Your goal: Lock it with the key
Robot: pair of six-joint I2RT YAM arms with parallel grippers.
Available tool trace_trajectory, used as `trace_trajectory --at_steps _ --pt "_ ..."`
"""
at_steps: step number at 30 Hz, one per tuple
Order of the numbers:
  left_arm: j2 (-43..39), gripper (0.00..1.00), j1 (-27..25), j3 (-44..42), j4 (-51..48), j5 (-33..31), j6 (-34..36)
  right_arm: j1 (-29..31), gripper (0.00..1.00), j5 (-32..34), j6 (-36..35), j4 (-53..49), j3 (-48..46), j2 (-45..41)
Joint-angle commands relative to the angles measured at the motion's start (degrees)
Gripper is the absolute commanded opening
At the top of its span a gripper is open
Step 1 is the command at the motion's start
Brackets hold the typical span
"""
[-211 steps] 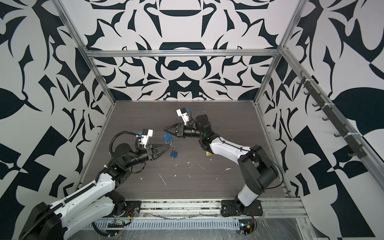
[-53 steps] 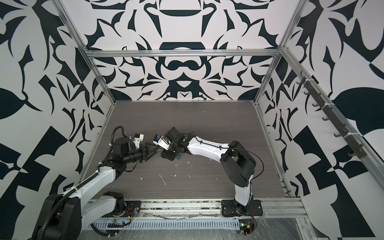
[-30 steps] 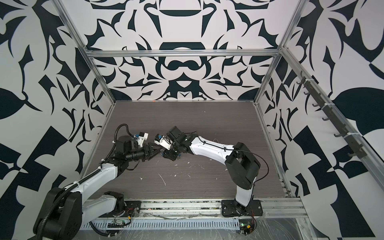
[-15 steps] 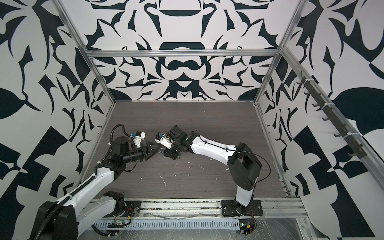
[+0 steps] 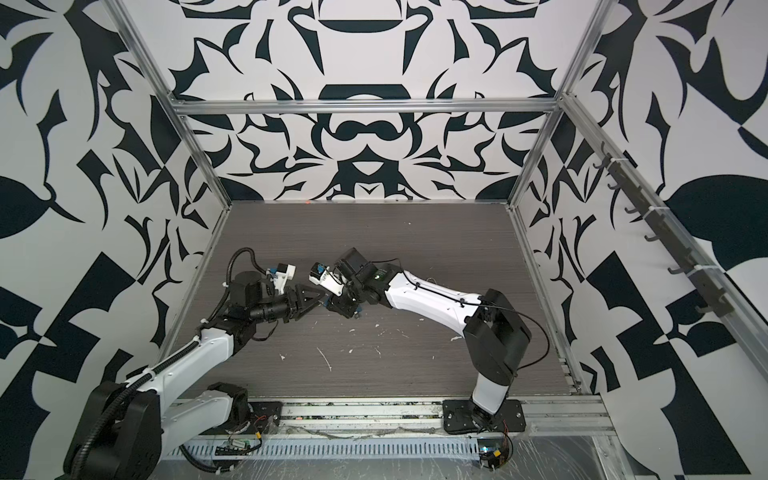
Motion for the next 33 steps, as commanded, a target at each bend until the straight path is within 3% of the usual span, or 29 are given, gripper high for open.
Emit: trace_trajectory --at_steps 1,6,16,19,21,23,25,28,31,33 --pt "1.57 0.53 -1.36 0.52 4.69 4.78 -0.14 0.29 0.00 -1.67 0.33 2.07 2.46 -3.20" --pt "4.10 0.49 -4.16 1.56 4.70 5.36 0.48 0.49 0.00 -1.78 0.20 1.99 3.18 -3.33" --pt "6.59 0.27 -4.84 2.34 7.67 5.17 -0.78 0.65 0.00 -1.84 0.09 1.81 2.73 -4.24" --pt "7.17 0.16 -5.25 2.32 8.78 5.45 -1.20 0.64 0.00 -0.32 0.60 2.63 2.02 -4.73" --pt "7.44 0.00 -5.32 2.03 9.61 5.53 -1.60 0.56 0.00 0.79 2.07 4.06 1.45 -5.10" --pt "7.38 0.00 -5.32 1.33 11.11 4.59 -2.65 0.21 0.11 3.90 4.92 5.50 0.20 -6.24" --pt "6.65 0.00 -5.32 -0.29 15.54 3.44 -4.97 -1.74 0.28 4.90 11.61 7.51 -2.59 -8.81" --pt "4.75 0.00 -5.30 -2.60 21.67 0.56 -8.66 -8.24 0.43 -4.27 28.93 18.47 -12.62 -15.63" --pt "3.32 0.00 -5.38 -4.81 29.22 -1.87 -13.04 -14.51 0.40 -13.54 49.72 37.68 -25.04 -20.68" --pt "3.04 0.00 -5.39 -4.84 31.18 -2.24 -15.14 -16.81 0.38 -16.92 57.95 44.74 -28.76 -21.69"
